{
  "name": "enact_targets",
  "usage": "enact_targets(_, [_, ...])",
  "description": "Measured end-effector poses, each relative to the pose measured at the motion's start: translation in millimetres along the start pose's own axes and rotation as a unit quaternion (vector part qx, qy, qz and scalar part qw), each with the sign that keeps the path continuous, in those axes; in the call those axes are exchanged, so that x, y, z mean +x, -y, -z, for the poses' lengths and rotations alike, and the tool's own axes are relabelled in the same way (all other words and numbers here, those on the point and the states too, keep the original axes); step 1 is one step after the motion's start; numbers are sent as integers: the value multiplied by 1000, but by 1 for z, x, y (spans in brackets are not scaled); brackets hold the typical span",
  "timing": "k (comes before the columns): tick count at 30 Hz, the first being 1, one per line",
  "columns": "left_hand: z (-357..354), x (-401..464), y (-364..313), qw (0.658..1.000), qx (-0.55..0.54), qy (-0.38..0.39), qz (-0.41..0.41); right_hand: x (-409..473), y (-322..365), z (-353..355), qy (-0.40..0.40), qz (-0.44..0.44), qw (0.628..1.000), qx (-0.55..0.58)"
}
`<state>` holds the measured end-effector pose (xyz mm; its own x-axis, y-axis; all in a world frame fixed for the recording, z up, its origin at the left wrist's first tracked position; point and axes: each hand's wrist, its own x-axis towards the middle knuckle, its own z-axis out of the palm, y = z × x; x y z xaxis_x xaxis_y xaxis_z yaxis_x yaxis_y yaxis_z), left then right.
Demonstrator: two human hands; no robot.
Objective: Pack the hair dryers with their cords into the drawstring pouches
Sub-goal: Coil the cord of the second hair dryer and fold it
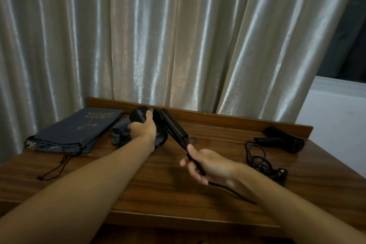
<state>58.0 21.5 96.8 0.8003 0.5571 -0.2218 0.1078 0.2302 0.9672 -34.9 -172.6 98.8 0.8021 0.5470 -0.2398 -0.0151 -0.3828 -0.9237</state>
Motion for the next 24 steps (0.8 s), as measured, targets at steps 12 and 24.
enact_targets(12, [26,13,-14,951,-158,235,127,3,-56,39,-63,-92,973,-201])
enact_targets(24, [67,24,-33,814,371,440,-74,20,-12,107,-364,-52,898,-239])
